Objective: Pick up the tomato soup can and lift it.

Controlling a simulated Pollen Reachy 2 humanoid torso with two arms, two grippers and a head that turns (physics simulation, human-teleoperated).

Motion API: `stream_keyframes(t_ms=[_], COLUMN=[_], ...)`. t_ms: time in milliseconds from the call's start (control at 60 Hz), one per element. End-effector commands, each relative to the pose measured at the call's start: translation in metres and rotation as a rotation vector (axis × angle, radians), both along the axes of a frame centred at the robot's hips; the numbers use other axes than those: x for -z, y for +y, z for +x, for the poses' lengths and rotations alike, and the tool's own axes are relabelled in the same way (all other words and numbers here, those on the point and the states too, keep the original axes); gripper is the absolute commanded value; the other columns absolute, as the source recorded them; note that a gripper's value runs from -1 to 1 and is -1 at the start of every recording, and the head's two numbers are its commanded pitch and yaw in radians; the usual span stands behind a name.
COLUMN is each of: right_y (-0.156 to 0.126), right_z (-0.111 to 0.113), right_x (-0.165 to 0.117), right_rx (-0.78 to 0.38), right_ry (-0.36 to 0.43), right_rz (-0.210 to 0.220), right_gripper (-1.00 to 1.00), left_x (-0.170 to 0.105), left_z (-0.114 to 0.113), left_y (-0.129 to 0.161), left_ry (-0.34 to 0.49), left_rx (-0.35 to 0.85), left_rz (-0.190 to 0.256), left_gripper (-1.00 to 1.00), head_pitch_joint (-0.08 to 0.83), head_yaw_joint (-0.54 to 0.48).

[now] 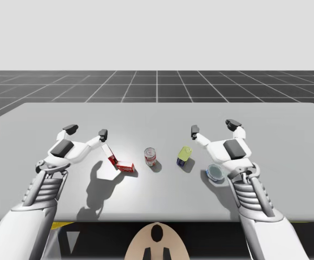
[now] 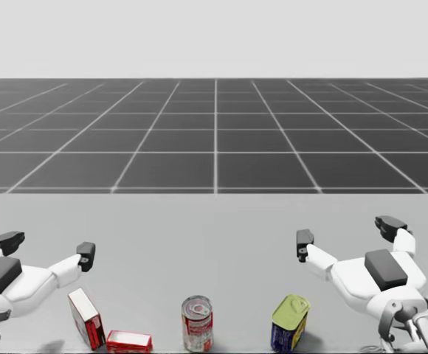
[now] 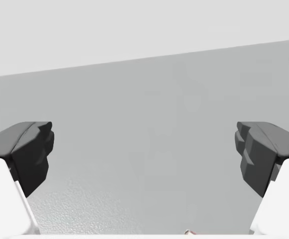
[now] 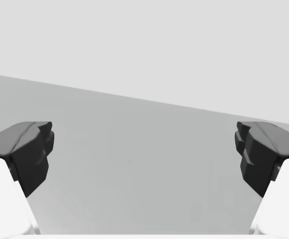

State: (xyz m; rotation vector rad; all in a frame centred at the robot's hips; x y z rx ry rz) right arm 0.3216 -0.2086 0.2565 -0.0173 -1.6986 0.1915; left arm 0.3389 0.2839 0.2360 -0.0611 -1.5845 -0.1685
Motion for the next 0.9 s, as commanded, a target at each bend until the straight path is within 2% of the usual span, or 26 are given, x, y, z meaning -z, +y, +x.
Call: stream_keyframes(t_ms=[17,183,483,683,783,900], right_y=[0.0,0.0,-0.001,-0.001,-0.001,-0.001], right_z=[0.001,0.001,0.0,0.001,0.001,0.001], right_x=[0.001,0.001,0.0,0.0,0.0,0.0], right_rx=[0.005,0.011,0.018,0.018,0.019,0.018], right_ry=[0.005,0.01,0.006,0.009,0.008,0.008], right_rz=[-0.004,-0.008,-0.01,-0.011,-0.01,-0.009], right_gripper=[-1.0,-1.0,-1.0,-1.0,-1.0,-1.0], left_x=[0.0,-0.001,-0.001,-0.004,-0.007,-0.016], left_z=[0.0,-0.001,-0.002,-0.006,-0.012,-0.024], left_y=[0.0,-0.001,-0.003,-0.007,-0.014,-0.024], left_ry=[-0.002,-0.005,-0.005,-0.015,-0.026,0.0], left_rx=[0.002,0.007,0.012,0.018,0.031,0.099], left_rz=[0.003,0.004,0.009,0.012,0.028,0.01], left_gripper=[-1.0,-1.0,-1.0,-1.0,-1.0,-1.0], head_pitch_joint=[0.336,0.45,0.605,0.641,0.642,0.647], head_yaw_joint=[0.01,0.03,0.06,0.06,0.06,0.06])
